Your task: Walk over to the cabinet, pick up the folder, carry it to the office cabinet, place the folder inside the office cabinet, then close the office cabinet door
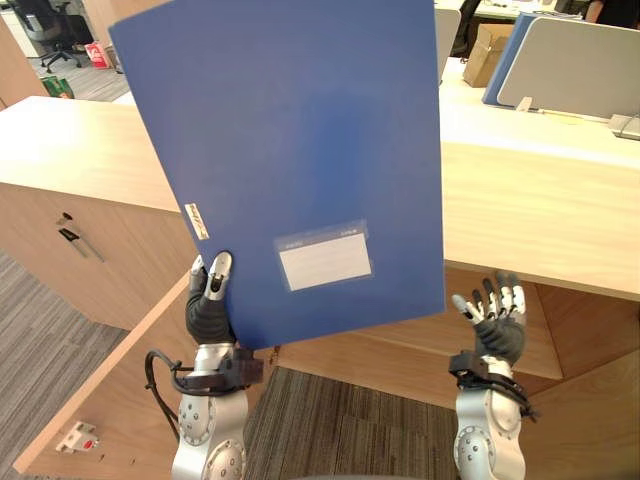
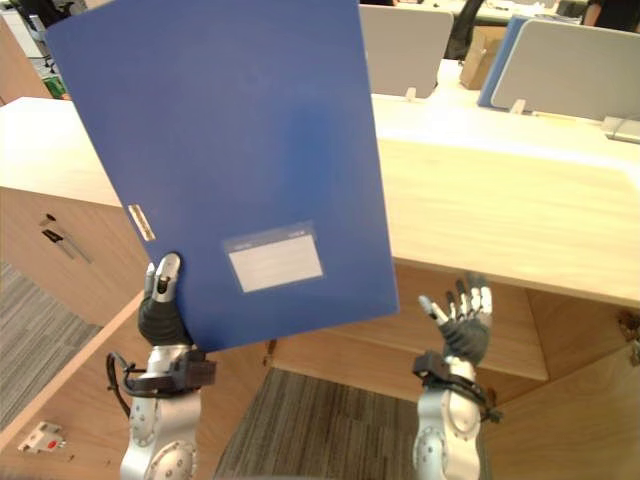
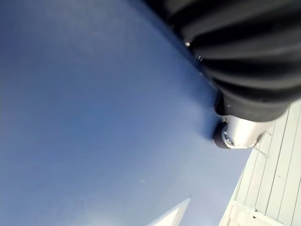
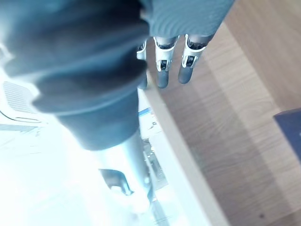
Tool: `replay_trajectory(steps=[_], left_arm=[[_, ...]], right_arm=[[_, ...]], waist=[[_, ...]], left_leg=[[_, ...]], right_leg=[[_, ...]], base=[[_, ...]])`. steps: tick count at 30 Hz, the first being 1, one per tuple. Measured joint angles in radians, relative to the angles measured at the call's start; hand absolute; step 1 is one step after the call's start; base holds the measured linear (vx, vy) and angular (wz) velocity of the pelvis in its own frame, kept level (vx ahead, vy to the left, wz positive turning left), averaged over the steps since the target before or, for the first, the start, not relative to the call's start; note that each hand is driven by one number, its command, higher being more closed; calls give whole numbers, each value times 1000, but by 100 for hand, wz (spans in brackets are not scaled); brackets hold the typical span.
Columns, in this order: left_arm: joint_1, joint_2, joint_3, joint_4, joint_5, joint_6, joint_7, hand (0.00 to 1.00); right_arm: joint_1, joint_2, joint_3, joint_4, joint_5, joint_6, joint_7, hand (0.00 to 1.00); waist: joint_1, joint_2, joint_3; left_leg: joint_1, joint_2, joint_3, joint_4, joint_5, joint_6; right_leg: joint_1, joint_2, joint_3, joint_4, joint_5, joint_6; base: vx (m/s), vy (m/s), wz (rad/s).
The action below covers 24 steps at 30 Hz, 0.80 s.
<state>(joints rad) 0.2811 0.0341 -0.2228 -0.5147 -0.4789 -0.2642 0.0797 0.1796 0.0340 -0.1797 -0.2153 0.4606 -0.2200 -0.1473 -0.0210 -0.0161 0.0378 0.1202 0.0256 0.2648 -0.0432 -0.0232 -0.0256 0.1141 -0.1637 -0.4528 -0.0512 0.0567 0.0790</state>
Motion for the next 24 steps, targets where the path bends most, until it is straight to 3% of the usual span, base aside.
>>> replay_trajectory(steps=[2, 7, 10, 19, 24], left_arm=[[0, 3, 3, 0, 4, 5, -4, 100], [0, 37, 5, 0, 7, 22, -37, 100], [1, 51, 1, 0, 7, 30, -44, 100], [41, 90, -47, 2, 7, 44, -69, 100], [42, 100, -77, 5, 8, 46, -74, 100]], right_arm=[[-70, -57, -18, -50, 26, -3, 14, 0], [-309, -372, -27, -54, 131, -7, 80, 0], [-373, -470, 14, -17, 193, -6, 114, 0], [-451, -658, 255, 23, 471, 47, 261, 0], [-497, -721, 398, 24, 623, 84, 319, 0]], waist=[[-2, -2, 1], [7, -11, 6], [10, -14, 6], [14, -31, 15], [19, -39, 11]], left_leg=[[-1, -1, 5, 1, -1, 1], [-6, -2, 7, 5, -2, 3], [-9, -2, 7, 5, -3, 3], [-9, -3, 6, 5, -4, 5], [-10, -3, 3, 8, -4, 5]], right_leg=[[-4, 0, 9, 0, 2, 3], [-9, -1, 13, 1, 6, 7], [-12, -2, 13, 1, 6, 8], [-12, -4, 12, 5, 8, 10], [-11, -4, 11, 6, 8, 10]], base=[[-18, -9, -7], [-4, -2, -1], [0, 0, 0], [-3, -2, 0], [-21, -10, 1]])
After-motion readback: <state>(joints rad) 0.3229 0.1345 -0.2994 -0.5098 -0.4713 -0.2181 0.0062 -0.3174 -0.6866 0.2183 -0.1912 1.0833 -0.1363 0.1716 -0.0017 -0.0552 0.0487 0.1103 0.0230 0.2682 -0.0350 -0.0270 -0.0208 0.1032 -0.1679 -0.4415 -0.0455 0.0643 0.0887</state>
